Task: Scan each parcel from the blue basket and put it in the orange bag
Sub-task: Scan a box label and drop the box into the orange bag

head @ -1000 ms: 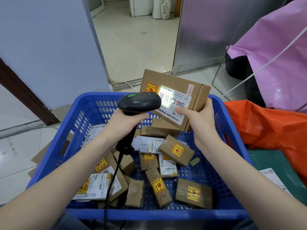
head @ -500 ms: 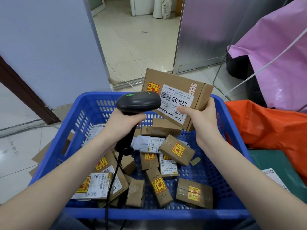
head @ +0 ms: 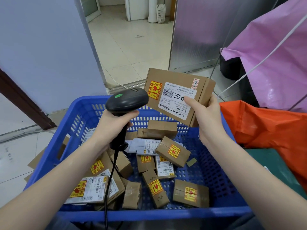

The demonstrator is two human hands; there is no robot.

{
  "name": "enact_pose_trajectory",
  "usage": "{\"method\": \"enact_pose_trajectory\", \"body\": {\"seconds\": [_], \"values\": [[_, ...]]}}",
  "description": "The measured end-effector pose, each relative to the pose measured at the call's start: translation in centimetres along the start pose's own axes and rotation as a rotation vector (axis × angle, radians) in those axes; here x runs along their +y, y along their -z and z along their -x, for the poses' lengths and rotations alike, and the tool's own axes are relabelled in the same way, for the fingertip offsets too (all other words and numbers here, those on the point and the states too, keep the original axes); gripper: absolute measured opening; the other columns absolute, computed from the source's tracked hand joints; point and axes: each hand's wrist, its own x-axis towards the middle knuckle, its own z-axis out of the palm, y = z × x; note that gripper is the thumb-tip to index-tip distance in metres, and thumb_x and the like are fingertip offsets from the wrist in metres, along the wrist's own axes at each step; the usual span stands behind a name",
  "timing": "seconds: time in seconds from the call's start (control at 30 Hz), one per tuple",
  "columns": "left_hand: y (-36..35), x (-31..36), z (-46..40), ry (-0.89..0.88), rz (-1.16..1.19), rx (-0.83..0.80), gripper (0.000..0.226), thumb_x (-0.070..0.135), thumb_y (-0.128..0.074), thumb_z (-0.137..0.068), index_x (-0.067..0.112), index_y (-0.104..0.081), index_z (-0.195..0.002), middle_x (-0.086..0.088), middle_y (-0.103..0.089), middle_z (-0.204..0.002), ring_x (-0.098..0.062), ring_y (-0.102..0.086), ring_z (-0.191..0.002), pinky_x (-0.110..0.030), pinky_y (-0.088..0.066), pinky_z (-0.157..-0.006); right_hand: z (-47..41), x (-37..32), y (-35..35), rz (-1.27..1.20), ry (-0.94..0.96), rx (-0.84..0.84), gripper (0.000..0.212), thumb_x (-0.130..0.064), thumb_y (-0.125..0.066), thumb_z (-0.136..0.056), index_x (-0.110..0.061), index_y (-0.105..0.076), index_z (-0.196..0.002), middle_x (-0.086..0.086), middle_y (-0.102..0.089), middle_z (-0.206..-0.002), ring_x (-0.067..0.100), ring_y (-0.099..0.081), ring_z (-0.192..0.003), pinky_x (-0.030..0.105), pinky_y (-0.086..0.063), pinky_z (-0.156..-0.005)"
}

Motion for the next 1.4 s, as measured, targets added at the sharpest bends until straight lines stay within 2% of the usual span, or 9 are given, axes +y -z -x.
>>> {"method": "enact_pose_trajectory", "body": {"seconds": [0.2, 0.3, 0.43, 0.77, 0.87, 0.97, 1.03, 1.27, 1.4], "values": [[-3.7, 2.3, 0.6, -0.04, 0.014, -0.032, 0.008, 0.021, -0.072, -0.082, 0.022, -0.066, -0.087, 0.003, -0.061, -0.061, -0.002, -0.058, -0.054, -0.024, -0.047, -0.061, -1.1, -3.9, 4.9, -0.18, 0.012, 0.119, 0.045, -0.013, -0.068, -0.084, -0.015, -0.049, -0.125, 0.0, -0.069, -0.106, 0.013, -0.071, -0.086, 0.033, -0.058, -0.068], [-7.1, 3.7, 1.3, -0.044, 0.024, -0.098, 0.01, 0.018, -0.072, -0.082, 0.025, -0.065, -0.08, 0.003, -0.06, -0.059, -0.008, -0.057, -0.057, -0.028, -0.048, -0.063, -2.0, -5.6, 8.6, -0.194, 0.101, 0.202, 0.041, -0.011, -0.07, -0.077, -0.015, -0.053, -0.114, 0.006, -0.068, -0.111, 0.017, -0.071, -0.089, 0.035, -0.058, -0.066], [-12.1, 4.9, 2.1, -0.065, 0.008, -0.195, 0.012, 0.017, -0.072, -0.081, 0.026, -0.064, -0.077, 0.002, -0.061, -0.062, -0.012, -0.058, -0.064, -0.032, -0.048, -0.068, -2.4, -6.3, 14.5, -0.193, 0.151, 0.339, 0.031, -0.01, -0.07, -0.078, -0.024, -0.05, -0.097, 0.007, -0.066, -0.116, 0.021, -0.069, -0.098, 0.046, -0.057, -0.084], [-23.2, 2.1, 3.4, -0.042, -0.137, -0.381, 0.014, 0.017, -0.072, -0.082, 0.019, -0.062, -0.072, 0.005, -0.057, -0.057, 0.001, -0.052, -0.048, -0.017, -0.043, -0.054, -1.7, 3.1, 25.9, -0.191, -0.1, 0.533, 0.044, -0.008, -0.068, -0.083, -0.017, -0.041, -0.116, 0.005, -0.062, -0.115, 0.023, -0.064, -0.105, 0.049, -0.051, -0.094], [-25.2, 0.5, 3.3, -0.005, -0.16, -0.39, 0.009, 0.017, -0.073, -0.081, 0.018, -0.065, -0.078, 0.001, -0.061, -0.063, -0.009, -0.056, -0.06, -0.027, -0.045, -0.063, -1.5, 7.0, 27.4, -0.131, -0.207, 0.524, 0.044, -0.007, -0.066, -0.084, -0.018, -0.037, -0.116, 0.006, -0.06, -0.112, 0.022, -0.063, -0.099, 0.046, -0.054, -0.087], [-26.4, -0.8, 3.0, 0.009, -0.177, -0.385, 0.012, 0.015, -0.074, -0.079, 0.022, -0.065, -0.078, -0.004, -0.065, -0.073, -0.014, -0.056, -0.067, -0.033, -0.045, -0.069, -1.7, 10.2, 28.3, -0.136, -0.267, 0.552, 0.048, -0.004, -0.065, -0.084, -0.017, -0.035, -0.118, 0.004, -0.058, -0.102, 0.014, -0.063, -0.082, 0.023, -0.054, -0.054], [-27.1, -1.5, 2.6, -0.003, -0.208, -0.376, 0.014, 0.014, -0.075, -0.079, 0.024, -0.064, -0.077, -0.006, -0.067, -0.078, -0.015, -0.057, -0.071, -0.034, -0.046, -0.071, -1.9, 12.2, 29.0, -0.159, -0.309, 0.569, 0.052, -0.005, -0.067, -0.084, -0.018, -0.033, -0.122, 0.003, -0.058, -0.098, 0.013, -0.062, -0.076, 0.018, -0.049, -0.044], [-31.2, -0.7, 1.7, -0.16, -0.297, -0.402, 0.01, 0.025, -0.076, -0.077, 0.025, -0.065, -0.079, 0.0, -0.07, -0.081, -0.007, -0.06, -0.075, -0.032, -0.049, -0.072, -3.2, 16.9, 31.8, -0.27, -0.414, 0.706, 0.064, -0.014, -0.067, -0.087, -0.02, -0.029, -0.138, 0.008, -0.057, -0.124, 0.02, -0.061, -0.099, 0.039, -0.052, -0.088], [-34.7, 1.4, 1.8, -0.229, -0.406, -0.43, 0.02, 0.029, -0.072, -0.077, 0.011, -0.064, -0.074, 0.002, -0.062, -0.065, -0.007, -0.054, -0.063, -0.028, -0.045, -0.064, -3.7, 18.5, 33.8, -0.264, -0.385, 0.786, 0.089, -0.013, -0.067, -0.087, -0.029, -0.008, -0.151, 0.008, -0.049, -0.14, 0.025, -0.057, -0.118, 0.048, -0.044, -0.103]]}}
